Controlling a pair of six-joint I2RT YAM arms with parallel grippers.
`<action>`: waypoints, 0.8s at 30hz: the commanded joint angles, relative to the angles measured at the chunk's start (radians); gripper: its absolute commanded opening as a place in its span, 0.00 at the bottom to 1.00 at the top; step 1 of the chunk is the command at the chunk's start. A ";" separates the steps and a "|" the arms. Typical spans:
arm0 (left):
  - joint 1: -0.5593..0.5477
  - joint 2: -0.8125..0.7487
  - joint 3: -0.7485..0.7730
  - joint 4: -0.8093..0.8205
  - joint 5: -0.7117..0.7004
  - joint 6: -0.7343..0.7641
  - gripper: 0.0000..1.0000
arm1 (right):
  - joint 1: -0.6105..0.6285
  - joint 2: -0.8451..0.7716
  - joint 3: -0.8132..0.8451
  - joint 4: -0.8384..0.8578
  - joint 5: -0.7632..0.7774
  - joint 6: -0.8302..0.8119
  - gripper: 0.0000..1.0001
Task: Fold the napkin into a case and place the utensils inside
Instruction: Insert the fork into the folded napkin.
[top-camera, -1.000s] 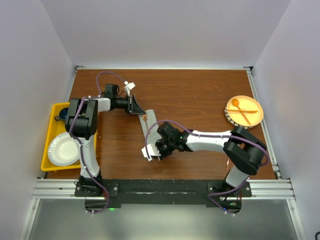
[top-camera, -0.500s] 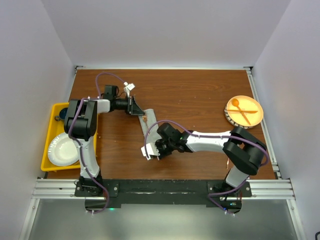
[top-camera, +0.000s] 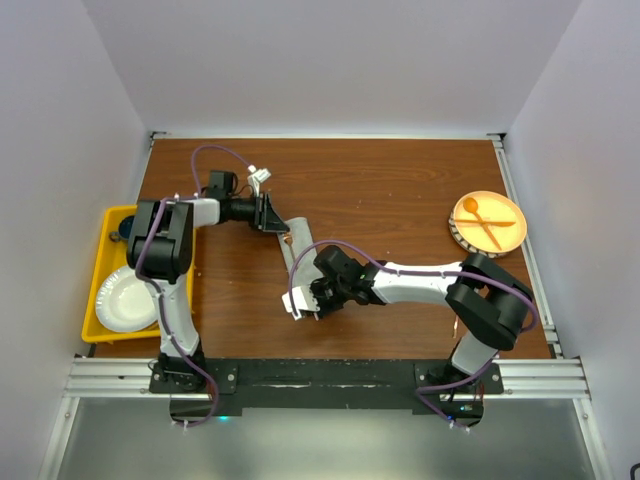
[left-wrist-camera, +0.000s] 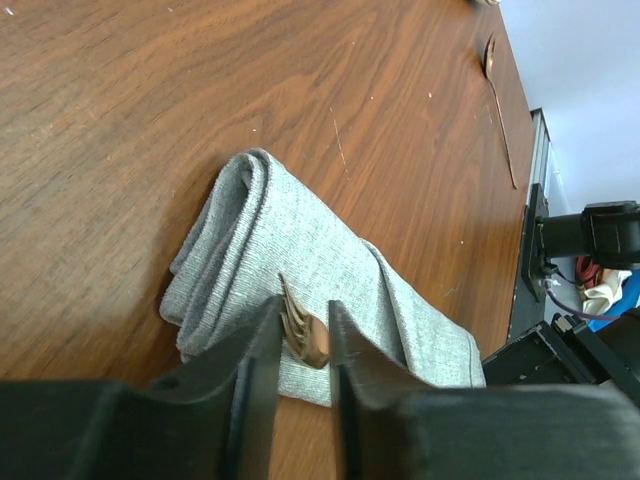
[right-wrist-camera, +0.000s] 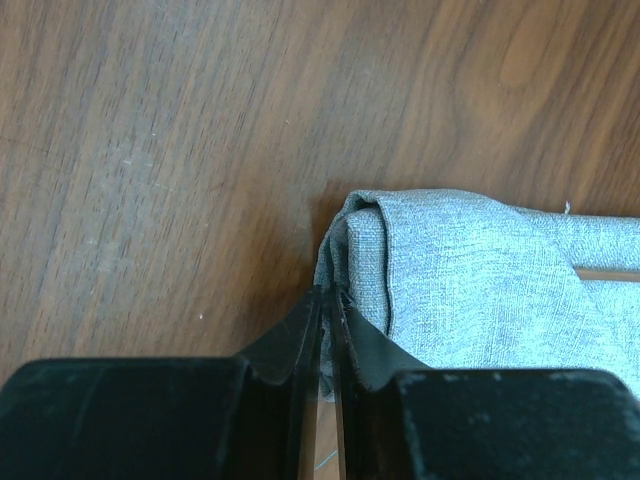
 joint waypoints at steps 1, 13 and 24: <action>-0.009 -0.084 0.024 -0.011 -0.025 0.050 0.39 | 0.001 -0.017 0.017 -0.002 -0.002 -0.012 0.13; -0.029 -0.258 0.015 -0.035 -0.275 0.273 0.65 | -0.001 -0.093 0.025 -0.151 -0.060 -0.015 0.25; 0.036 -0.504 -0.080 0.286 -0.475 0.216 1.00 | -0.171 -0.483 0.042 -0.306 0.263 0.568 0.41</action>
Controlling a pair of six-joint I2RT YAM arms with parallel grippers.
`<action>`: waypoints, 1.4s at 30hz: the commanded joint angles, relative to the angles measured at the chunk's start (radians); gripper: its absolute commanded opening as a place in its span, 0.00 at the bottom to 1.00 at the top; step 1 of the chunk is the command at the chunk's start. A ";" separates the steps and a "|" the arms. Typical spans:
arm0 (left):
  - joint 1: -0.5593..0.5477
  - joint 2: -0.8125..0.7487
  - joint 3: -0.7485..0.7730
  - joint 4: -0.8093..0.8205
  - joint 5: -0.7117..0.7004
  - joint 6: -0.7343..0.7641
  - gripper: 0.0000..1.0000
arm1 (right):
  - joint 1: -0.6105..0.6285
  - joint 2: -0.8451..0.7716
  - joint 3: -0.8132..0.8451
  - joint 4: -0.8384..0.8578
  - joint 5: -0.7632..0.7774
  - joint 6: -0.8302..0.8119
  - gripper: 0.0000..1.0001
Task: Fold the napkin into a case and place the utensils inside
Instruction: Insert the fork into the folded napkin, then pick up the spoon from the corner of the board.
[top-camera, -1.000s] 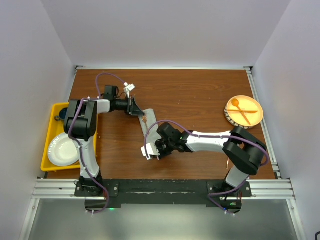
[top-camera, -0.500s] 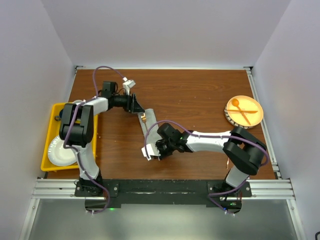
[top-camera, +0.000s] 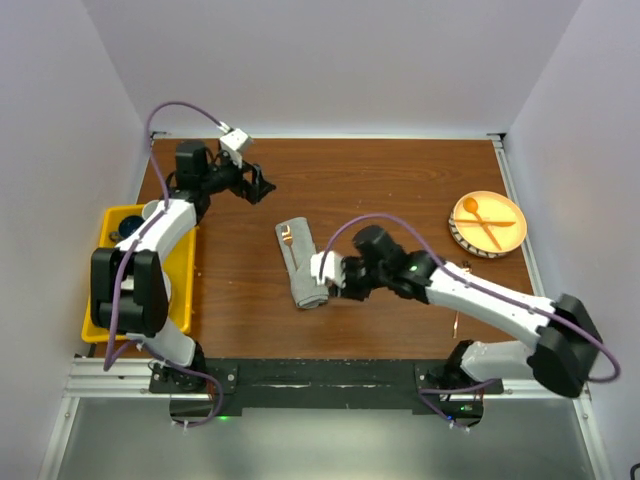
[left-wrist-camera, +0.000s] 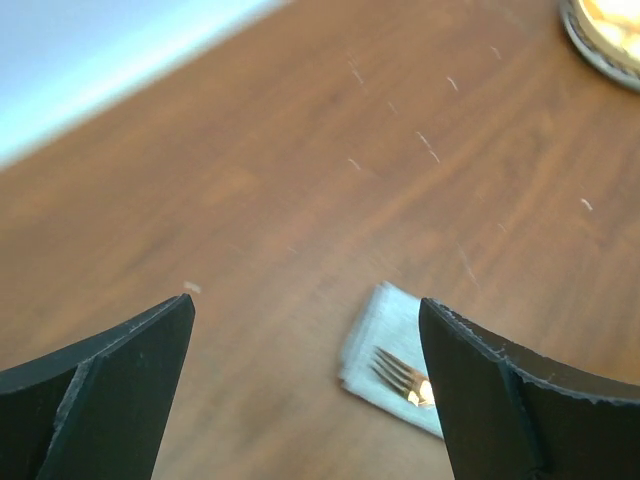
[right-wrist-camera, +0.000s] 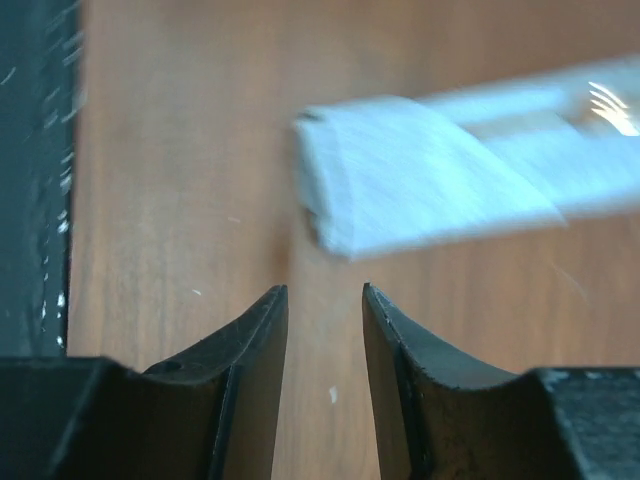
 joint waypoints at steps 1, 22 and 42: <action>0.030 -0.098 -0.048 0.235 -0.096 -0.040 1.00 | -0.191 -0.170 0.039 -0.056 0.275 0.465 0.44; 0.040 -0.077 -0.007 0.299 0.156 -0.140 1.00 | -1.036 0.029 0.265 -0.525 0.089 0.136 0.59; 0.040 0.040 0.099 0.253 0.275 -0.206 1.00 | -1.120 0.595 0.622 -0.935 0.084 -0.808 0.42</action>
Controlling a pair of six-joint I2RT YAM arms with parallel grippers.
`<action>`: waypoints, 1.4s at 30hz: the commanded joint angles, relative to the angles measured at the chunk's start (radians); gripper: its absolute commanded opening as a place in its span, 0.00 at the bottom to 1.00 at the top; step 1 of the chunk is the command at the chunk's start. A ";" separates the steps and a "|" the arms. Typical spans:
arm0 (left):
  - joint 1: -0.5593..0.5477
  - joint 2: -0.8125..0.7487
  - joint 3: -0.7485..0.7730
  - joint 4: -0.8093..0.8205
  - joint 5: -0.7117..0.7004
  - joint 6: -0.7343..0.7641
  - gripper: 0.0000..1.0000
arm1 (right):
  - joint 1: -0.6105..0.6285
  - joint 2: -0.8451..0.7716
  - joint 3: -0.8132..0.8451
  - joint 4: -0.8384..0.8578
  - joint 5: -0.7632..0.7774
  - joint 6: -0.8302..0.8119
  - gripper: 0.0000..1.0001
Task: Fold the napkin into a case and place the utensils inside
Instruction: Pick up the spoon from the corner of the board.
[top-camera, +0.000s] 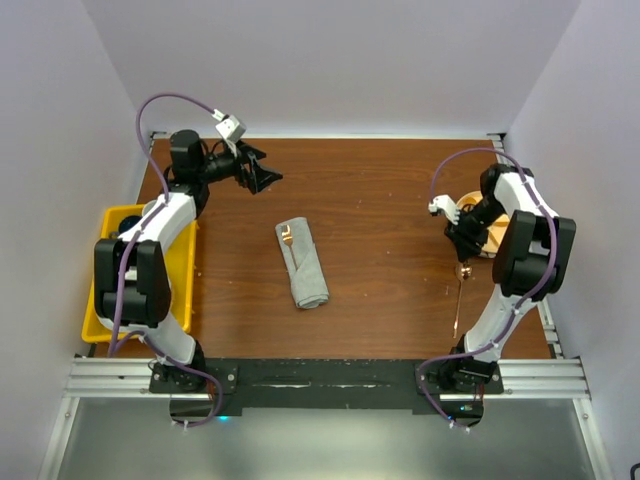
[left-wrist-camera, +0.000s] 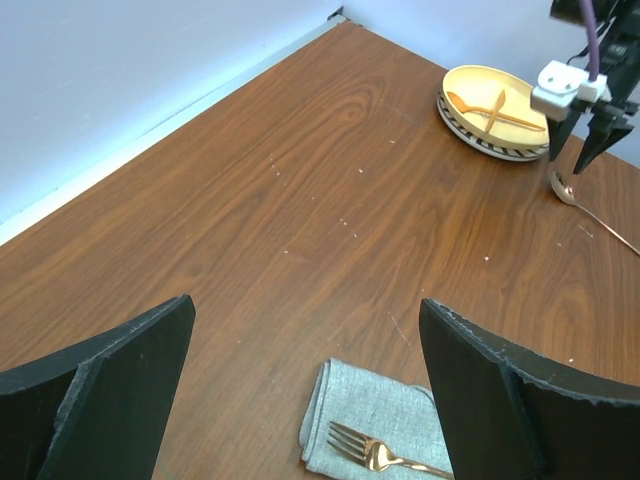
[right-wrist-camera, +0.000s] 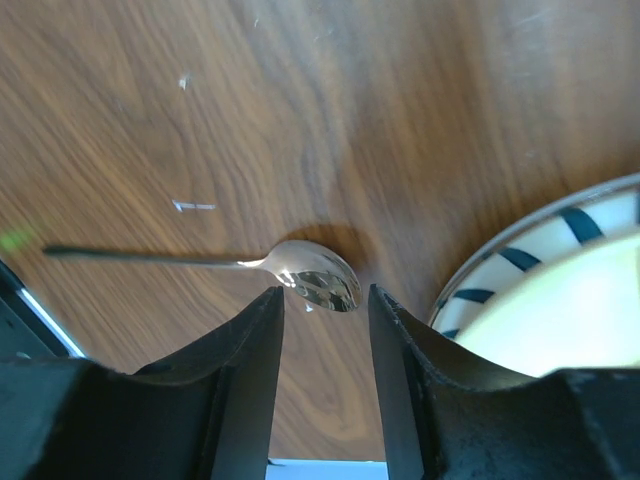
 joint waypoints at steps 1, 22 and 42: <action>0.009 0.007 0.055 0.003 0.036 -0.014 1.00 | 0.009 0.015 0.034 -0.052 0.043 -0.145 0.42; -0.004 0.041 0.090 -0.026 0.062 -0.037 1.00 | 0.019 0.112 -0.027 0.010 0.086 -0.257 0.38; -0.007 0.021 0.072 -0.082 0.027 -0.033 1.00 | 0.098 0.066 0.203 -0.205 -0.093 -0.240 0.00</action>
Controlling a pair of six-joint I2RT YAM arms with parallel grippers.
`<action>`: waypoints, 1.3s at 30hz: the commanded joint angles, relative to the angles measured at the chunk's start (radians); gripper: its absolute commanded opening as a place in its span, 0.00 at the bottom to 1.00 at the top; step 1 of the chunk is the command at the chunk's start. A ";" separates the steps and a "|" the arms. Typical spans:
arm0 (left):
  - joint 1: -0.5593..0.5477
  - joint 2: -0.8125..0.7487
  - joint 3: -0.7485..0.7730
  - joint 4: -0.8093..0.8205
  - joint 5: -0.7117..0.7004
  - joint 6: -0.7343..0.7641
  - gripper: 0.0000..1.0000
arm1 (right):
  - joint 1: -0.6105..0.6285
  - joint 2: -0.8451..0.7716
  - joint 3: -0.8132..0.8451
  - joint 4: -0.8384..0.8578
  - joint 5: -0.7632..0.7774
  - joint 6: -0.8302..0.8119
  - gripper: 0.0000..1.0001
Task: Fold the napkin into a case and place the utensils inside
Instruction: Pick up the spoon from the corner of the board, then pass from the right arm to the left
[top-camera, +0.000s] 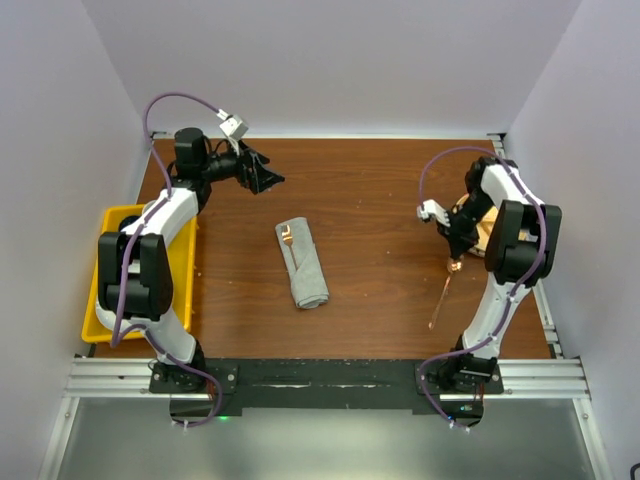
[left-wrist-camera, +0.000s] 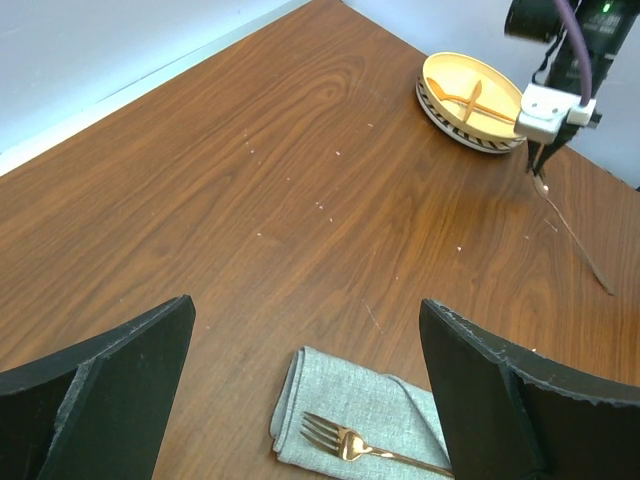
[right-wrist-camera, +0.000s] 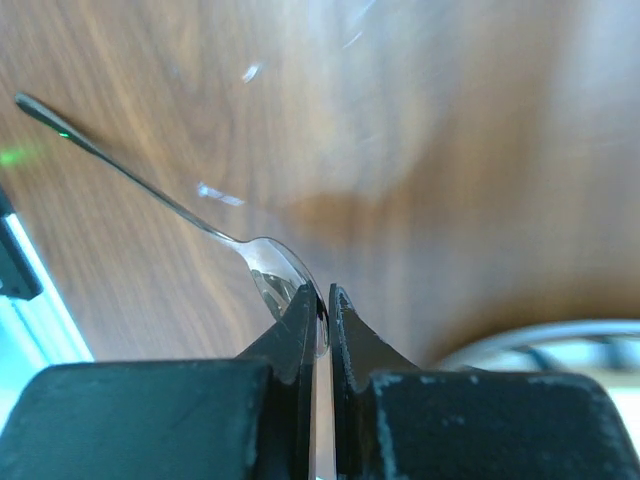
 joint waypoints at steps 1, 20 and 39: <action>-0.003 -0.027 0.025 -0.001 -0.008 -0.010 1.00 | 0.063 -0.085 0.157 -0.067 -0.140 0.017 0.00; -0.320 -0.102 -0.050 -0.269 -0.067 0.068 1.00 | 0.454 -0.113 0.524 0.071 -0.496 0.426 0.00; -0.399 -0.015 -0.075 -0.214 -0.016 -0.062 0.43 | 0.543 -0.164 0.541 0.227 -0.519 0.588 0.00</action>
